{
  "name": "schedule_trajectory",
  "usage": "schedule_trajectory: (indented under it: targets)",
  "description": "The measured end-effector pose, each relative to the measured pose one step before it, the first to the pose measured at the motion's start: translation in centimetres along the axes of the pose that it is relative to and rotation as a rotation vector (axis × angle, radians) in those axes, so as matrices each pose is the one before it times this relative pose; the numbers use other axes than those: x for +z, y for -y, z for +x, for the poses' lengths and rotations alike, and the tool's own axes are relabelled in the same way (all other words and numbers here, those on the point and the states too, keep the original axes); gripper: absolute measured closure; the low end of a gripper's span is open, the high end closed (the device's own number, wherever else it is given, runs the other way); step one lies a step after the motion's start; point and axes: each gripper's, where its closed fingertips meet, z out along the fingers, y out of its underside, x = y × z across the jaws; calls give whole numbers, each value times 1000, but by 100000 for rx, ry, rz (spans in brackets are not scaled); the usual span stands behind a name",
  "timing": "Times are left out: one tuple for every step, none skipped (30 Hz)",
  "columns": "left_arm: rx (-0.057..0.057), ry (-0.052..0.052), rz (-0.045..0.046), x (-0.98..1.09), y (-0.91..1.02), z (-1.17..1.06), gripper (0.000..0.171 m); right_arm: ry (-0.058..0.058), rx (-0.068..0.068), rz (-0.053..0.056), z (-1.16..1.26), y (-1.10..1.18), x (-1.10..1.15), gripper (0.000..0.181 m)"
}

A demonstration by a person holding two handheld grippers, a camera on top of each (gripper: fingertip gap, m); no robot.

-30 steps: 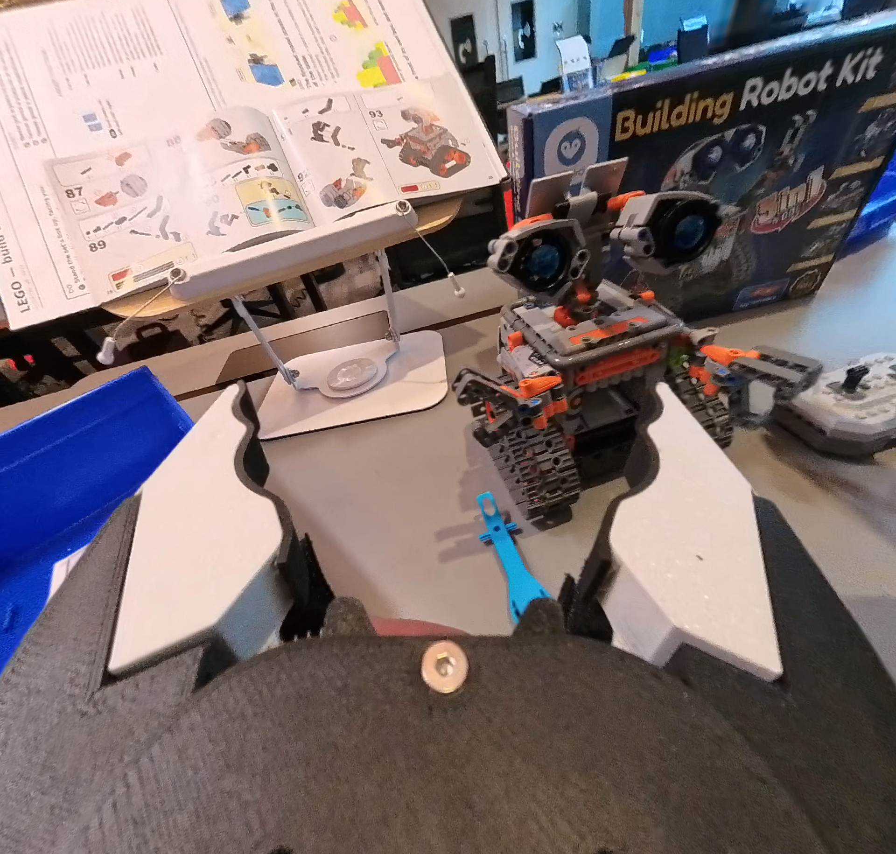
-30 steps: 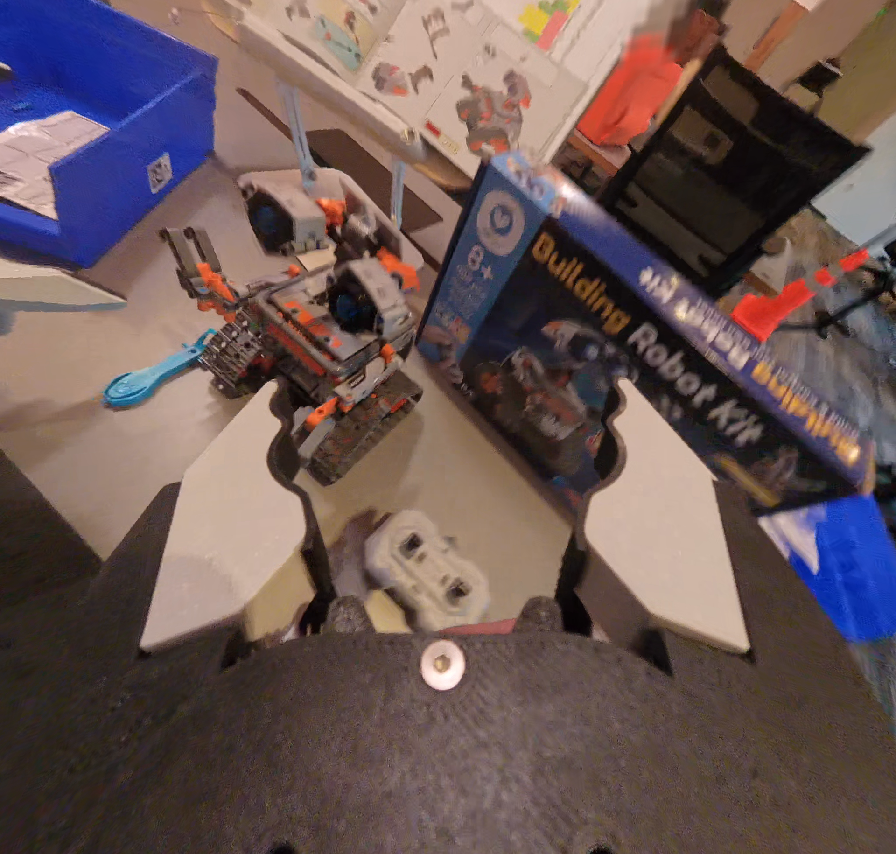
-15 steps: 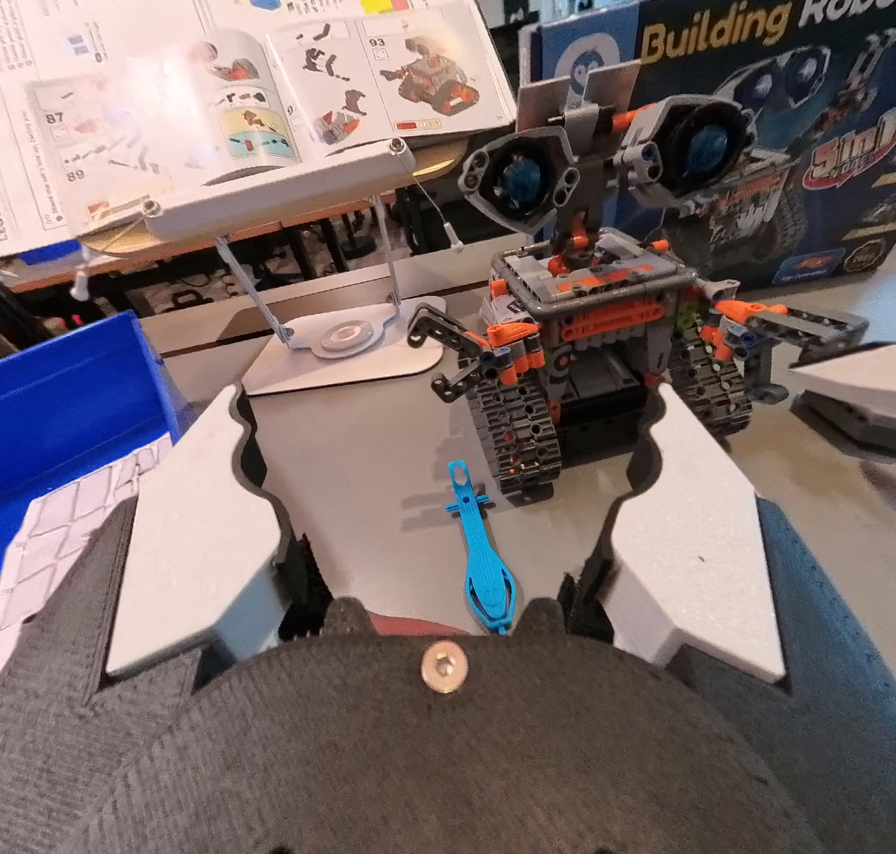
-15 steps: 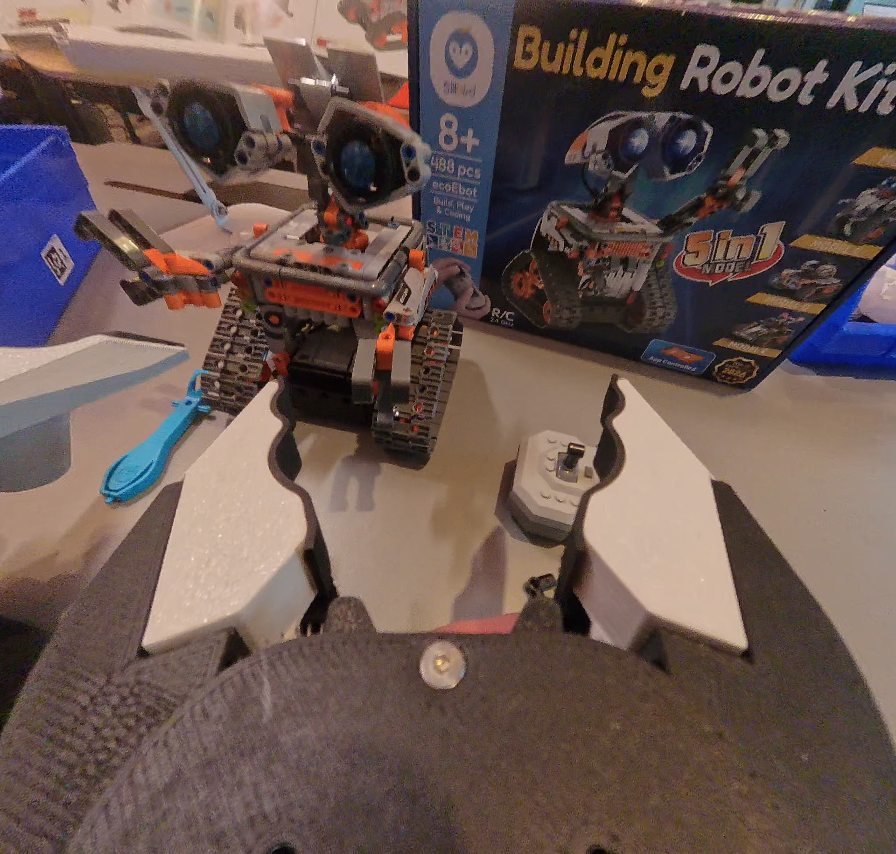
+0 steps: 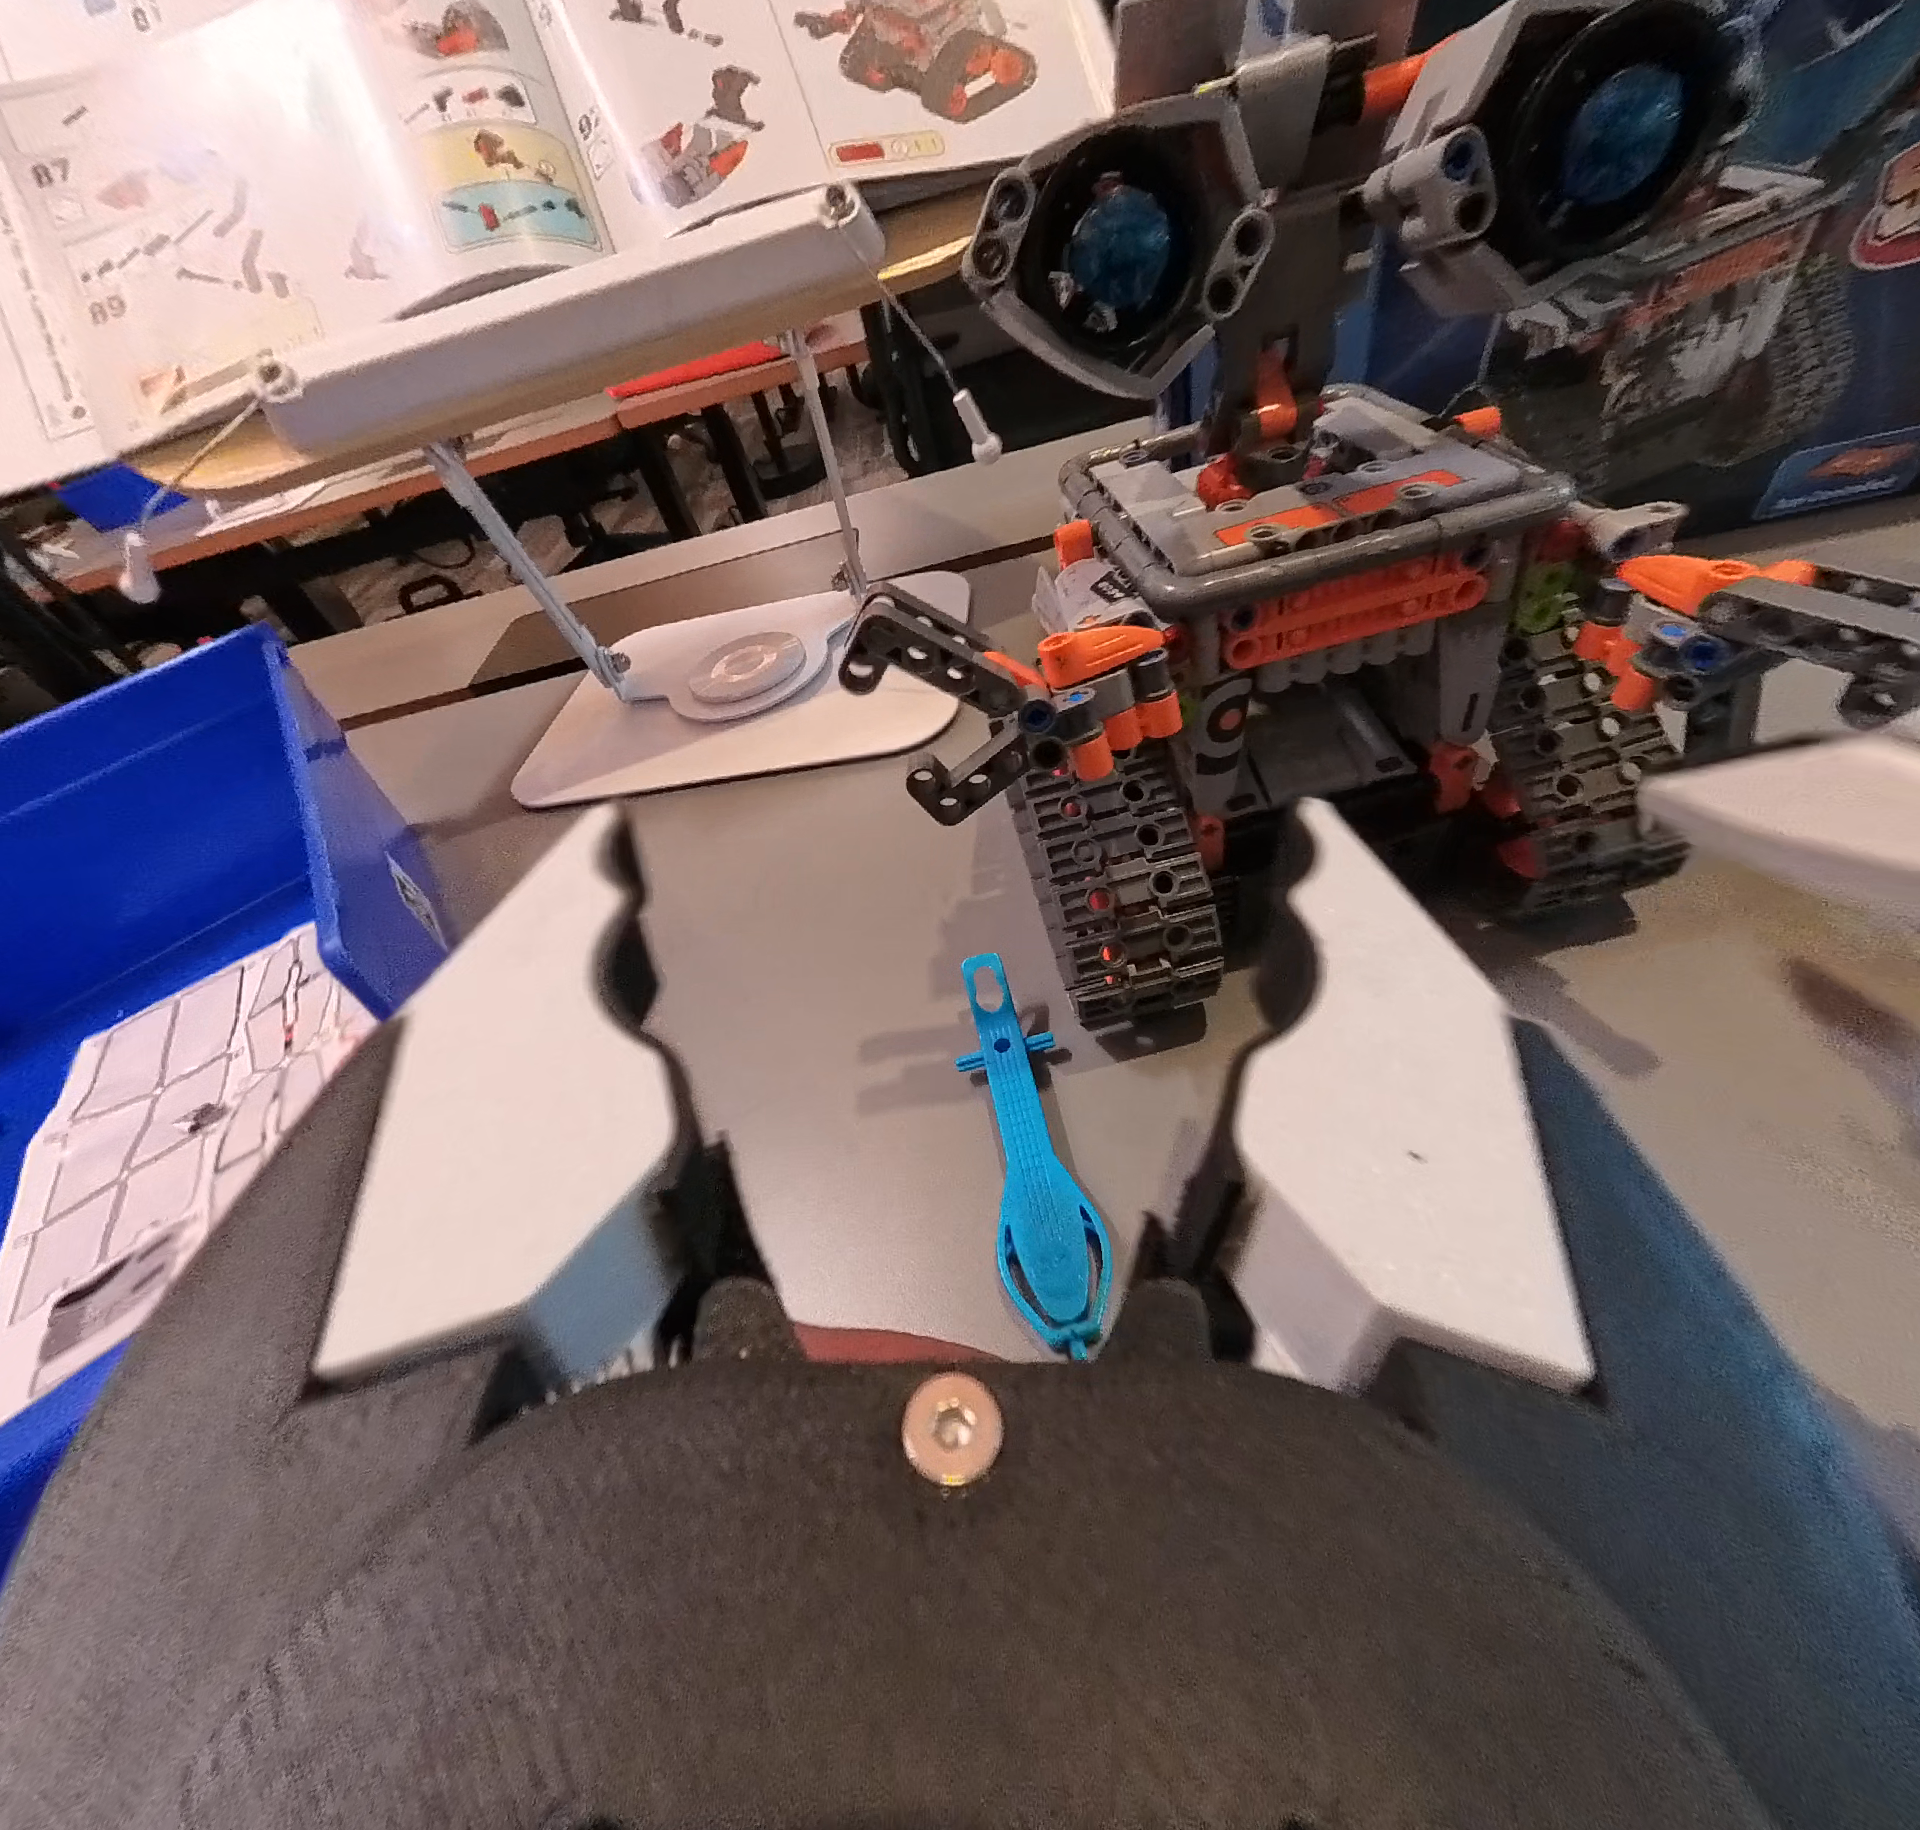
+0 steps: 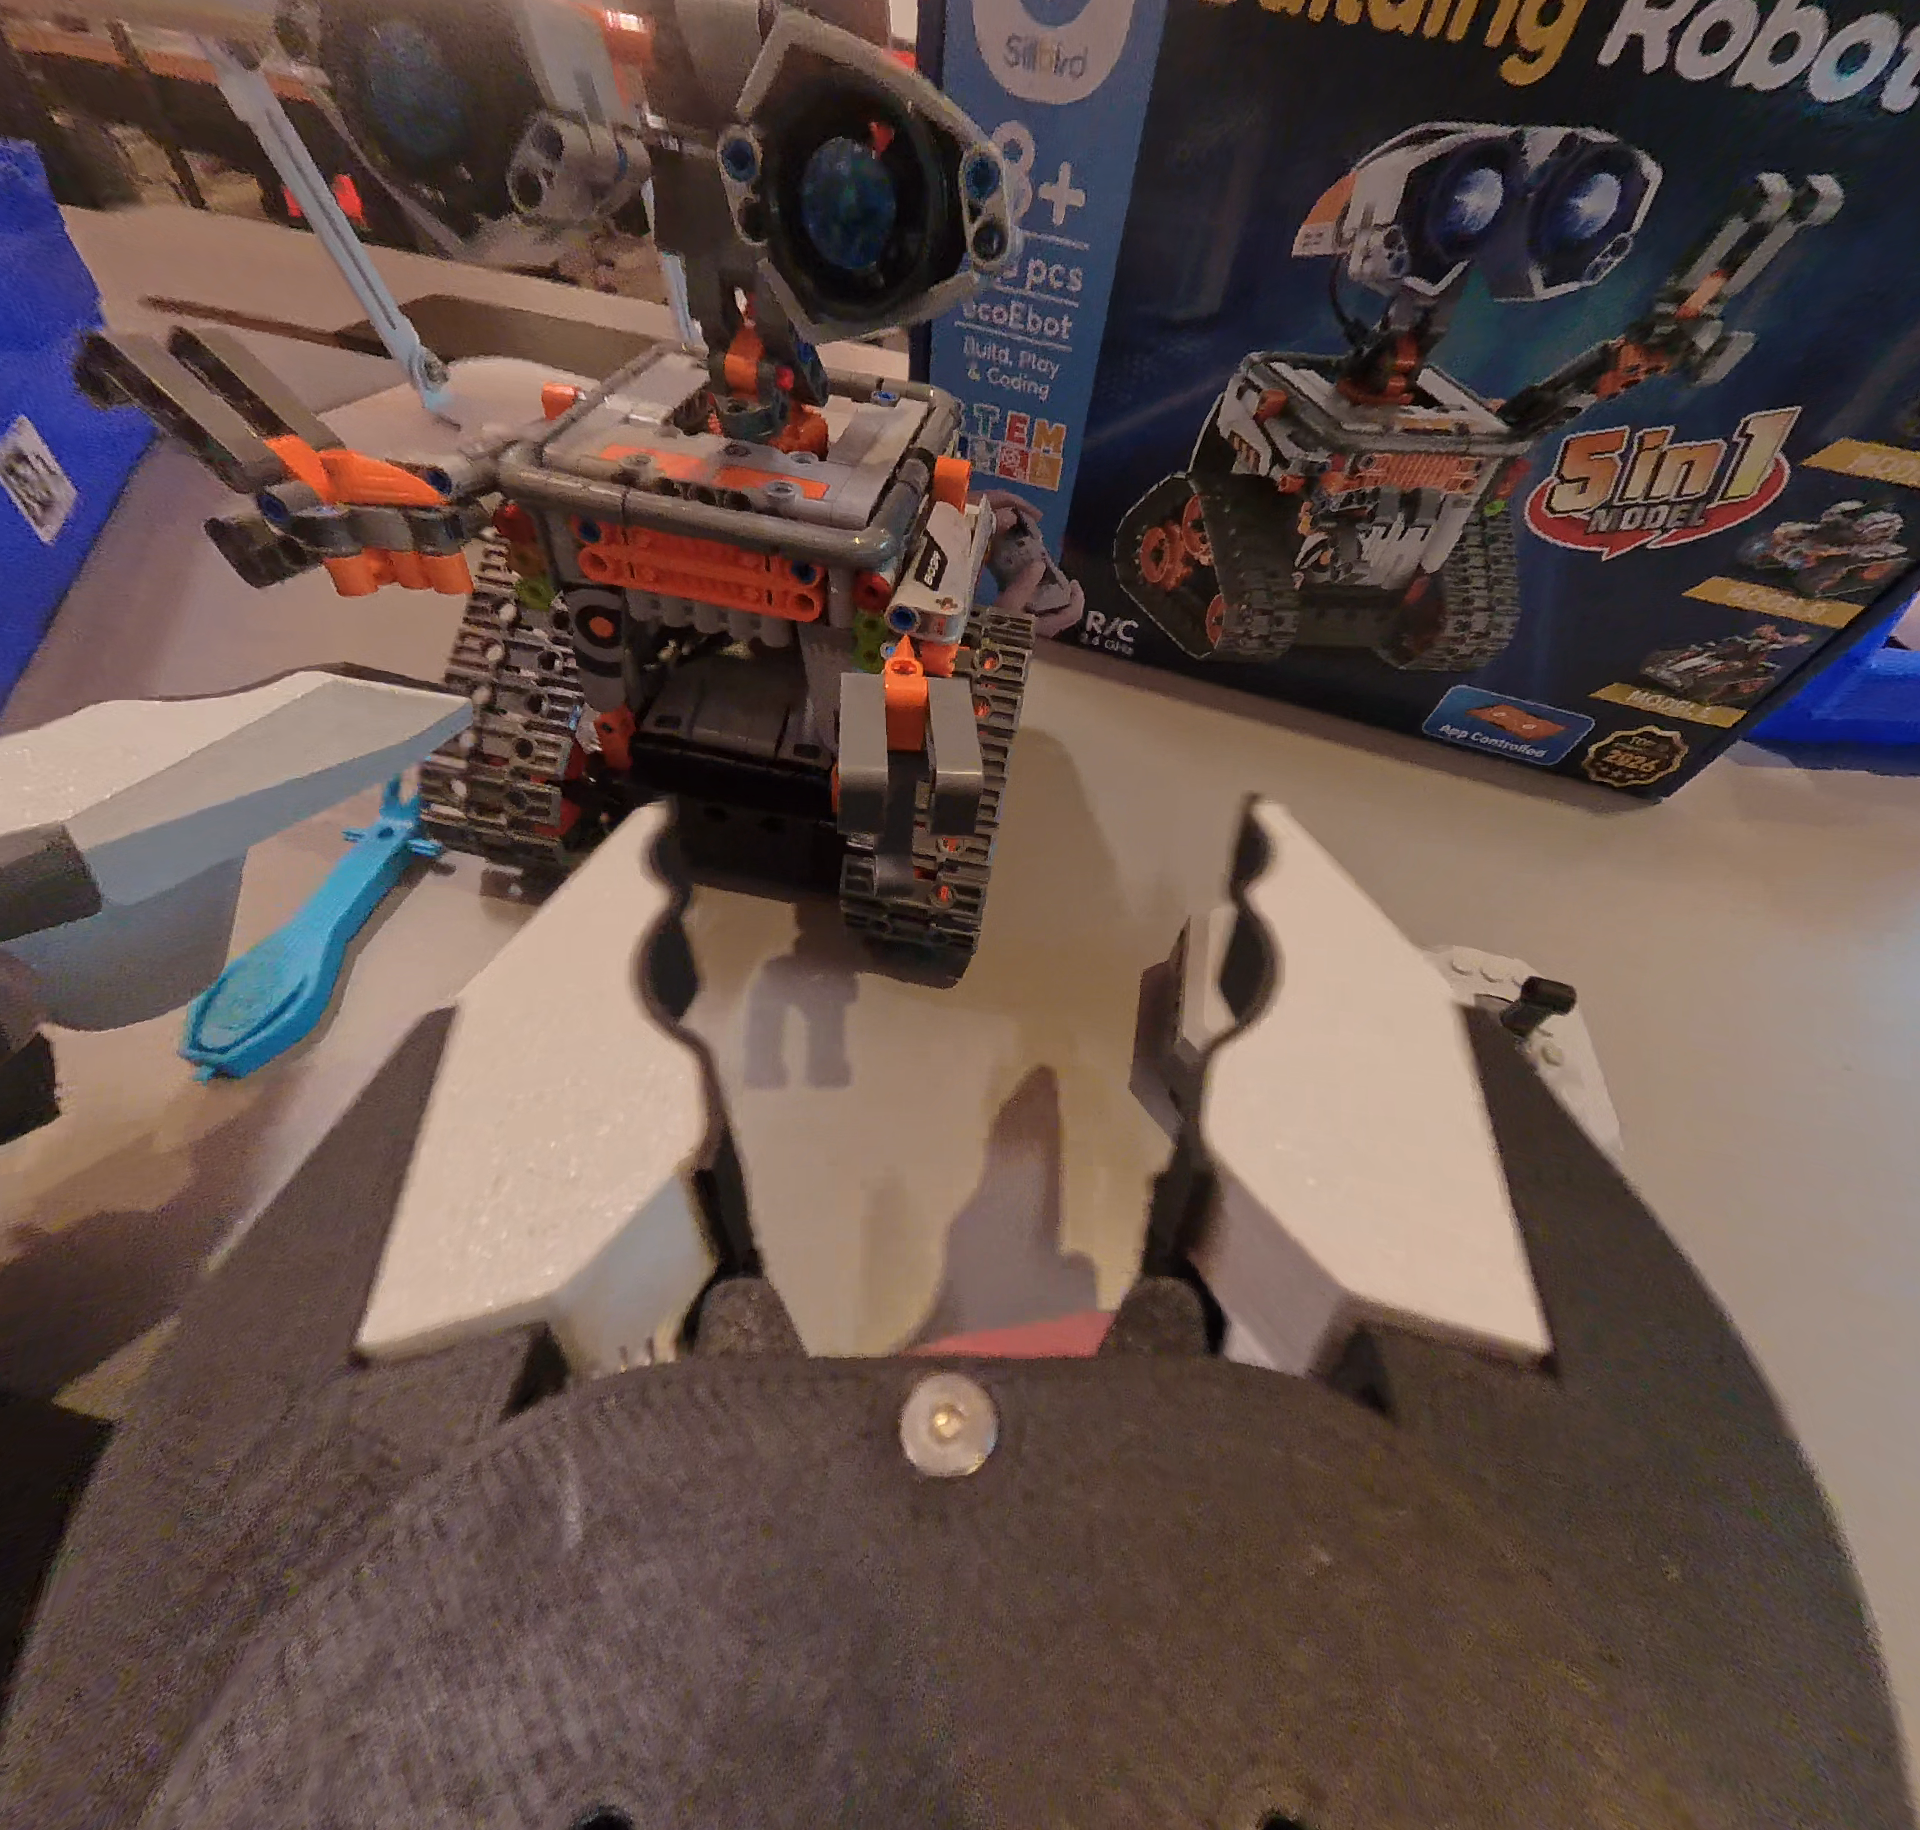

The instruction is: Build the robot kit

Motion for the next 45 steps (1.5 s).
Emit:
schedule_trajectory:
  targets:
    - [1040, -857, 2040, -254, 341, 152, 82, 3921, 1235, 1671, -367, 224, -224, 113]
    - [832, 867, 1557, -160, 265, -62, 102, 3659, 1817, 1045, -288, 120, -158, 153]
    - [1375, 412, 913, -125, 165, 18, 113, 789, 1402, 524, 62, 74, -79, 159]
    - [945, -1302, 1246, -131, 193, 298, 143, 388, 899, -36, 48, -2, -14, 159]
    - [595, -1401, 445, -47, 52, 345, 164, -150, 196, -1, 34, 1, 8, 159]
    - [807, -576, -510, 48, -64, 230, 171, -499, -476, -96, -35, -16, 13, 159]
    - [21, 208, -255, 62, -14, 77, 171, -517, -1044, -155, -95, 8, -1, 159]
    - [-585, 394, -783, 115, -108, 17, 171, -454, -630, 1, -111, 16, -11, 159]
    - [-1001, 127, -992, 138, -148, 19, 171, -519, -202, -86, -65, -7, 29, 159]
    - [-1561, 489, -542, 79, -54, -63, 171, -772, 103, -33, 13, 30, 37, 159]
    - [-1672, 679, -403, 79, -27, -94, 171, -545, 807, -61, 4, 35, 40, 159]
    - [-1630, 107, -640, 94, -76, 14, 171, -594, 26, -100, -56, 16, 46, 159]
    - [-1340, -194, -1552, 129, -222, 97, 171, -1290, -475, -152, 3, -14, 61, 159]
    - [-857, 81, -1049, 83, -137, 101, 171, -1166, -150, 90, -47, 11, 36, 159]
    - [38, 315, -457, 30, -50, 114, 171, -742, -548, 162, -82, 20, 30, 159]
    - [692, 340, -268, -8, -18, 138, 171, -841, -1430, 89, -52, -10, 4, 159]
    - [949, 406, -142, -21, -9, 130, 171, -442, -955, 330, -41, 17, -26, 159]
    - [1241, 769, -376, 5, -43, 46, 171, -117, -278, -68, -17, -56, -4, 159]
    - [763, 575, -226, 14, -40, -24, 171, 158, 371, -186, 17, -35, 15, 159]
    - [-306, 269, -170, 20, -41, -69, 171, 229, 412, -62, 14, -10, 17, 159]
    - [-859, 183, -480, 46, -107, -108, 171, 101, 144, -129, 15, -27, 8, 159]
    - [-733, 240, -500, 59, -90, -106, 171, 45, -80, -16, -25, -20, 3, 159]
    - [-187, 50, -436, 42, -84, -28, 171, 148, -37, -30, -32, -14, -5, 159]
    - [492, 67, -472, 38, -70, 53, 171, 232, 272, -91, 5, -35, 6, 159]
    - [884, 352, -296, 28, -41, 64, 171, 148, 534, -169, 39, -26, 10, 159]
    - [1040, 91, -152, 5, -3, 142, 171, -38, 57, -123, 4, -29, 27, 159]
    - [1116, -302, -163, 13, -13, 226, 171, -311, -623, -44, -21, -6, 3, 159]
    - [1428, 240, -158, 14, -15, 141, 171, -496, -828, 22, -30, -5, -1, 159]
    - [1072, 758, -2, -12, 2, -16, 171, -452, -658, -26, -27, -22, -2, 159]
    - [187, 48, -235, 34, -43, 14, 171, -203, -475, -17, -28, -4, -4, 159]
    - [-281, -203, -546, 68, -97, 2, 171, -47, -170, -115, -10, -20, 6, 159]
    - [-518, -73, -427, 60, -76, -46, 171, 151, 179, -145, 4, -24, 29, 159]
    - [-515, -21, -120, 16, -25, -48, 171, 172, 310, -101, 7, -14, 13, 159]
    - [-264, -147, 44, -11, 1, -4, 171, 112, 109, -23, -6, -1, 12, 159]
    - [190, -181, 13, -14, -1, 52, 171, 100, 13, 57, -6, 6, 0, 159]
    - [537, -25, -146, -9, -28, 51, 171, 49, 32, 50, -5, -6, -7, 158]
    - [364, 1, -25, 6, 16, 34, 171, 40, -34, 8, -12, 3, 4, 159]
    - [74, -148, -147, 9, -22, 30, 171, 24, -53, -117, -4, -13, 4, 158]
    - [-81, -252, -328, 6, -66, 20, 171, 89, 58, -102, -3, 1, 17, 159]
    - [-189, -77, -270, -12, -40, -26, 171, 200, 85, -188, -7, -11, 16, 159]
    - [-351, -248, -343, -2, -54, -18, 171, 378, 284, -215, -10, -7, 17, 159]
    - [-245, -660, -617, 16, -114, 33, 171, 619, 545, -304, 1, -10, 24, 159]
    - [130, -485, -816, 14, -154, -2, 171, 612, 403, -540, 35, -29, 26, 159]
    - [-45, -544, -328, -23, -55, 8, 171, 686, -63, -483, 59, -23, -17, 159]
    - [419, -313, -160, -87, -2, -25, 171, 648, -448, -590, 123, -57, -48, 159]
